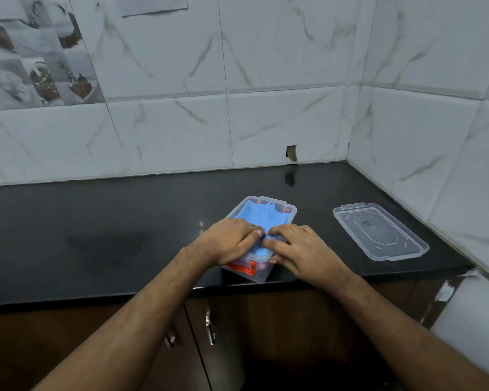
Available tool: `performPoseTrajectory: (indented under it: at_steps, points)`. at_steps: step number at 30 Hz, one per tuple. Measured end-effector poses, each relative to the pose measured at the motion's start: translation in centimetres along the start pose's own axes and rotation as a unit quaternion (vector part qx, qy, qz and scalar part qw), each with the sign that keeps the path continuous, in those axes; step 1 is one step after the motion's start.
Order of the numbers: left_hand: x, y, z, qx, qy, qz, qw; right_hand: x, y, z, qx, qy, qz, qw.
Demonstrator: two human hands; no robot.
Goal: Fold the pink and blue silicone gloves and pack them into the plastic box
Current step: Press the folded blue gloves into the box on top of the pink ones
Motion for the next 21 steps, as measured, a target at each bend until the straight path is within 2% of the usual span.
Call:
performPoseTrajectory:
  at_steps: [5,8,11,13,17,21]
  points:
    - [-1.5,1.7,0.9,-0.008,-0.151,0.066,0.986,0.8,1.0,0.4,-0.017,-0.040,-0.019,0.999]
    - [-3.4,2.5,1.7,-0.042,-0.273,0.124,0.953,1.9,1.7,0.0,-0.027,-0.047,-0.060,0.997]
    - [-5.0,3.2,1.1,-0.130,-0.325,0.173,0.921,3.4,1.9,-0.8,-0.026,-0.038,-0.127,0.991]
    - [-5.4,3.3,0.1,-0.168,-0.324,0.181,0.913,4.1,2.0,-1.2,-0.021,-0.064,-0.147,0.987]
    - [-4.9,3.9,-3.8,-0.216,-0.255,0.172,0.927,4.8,0.8,-2.8,0.009,-0.087,-0.179,0.980]
    - [-3.5,4.9,-6.8,-0.237,-0.181,0.190,0.935,4.9,-0.5,-4.5,-0.031,-0.096,-0.152,0.983]
Point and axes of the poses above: each hand's wrist, its own x-axis towards the middle knuckle, its own z-axis out of the back of the hand, y = z × x, the point moved 8 cm from there along x, towards the middle knuckle, and after that the axes turned 15 degrees about x, right-handed, at the moved point
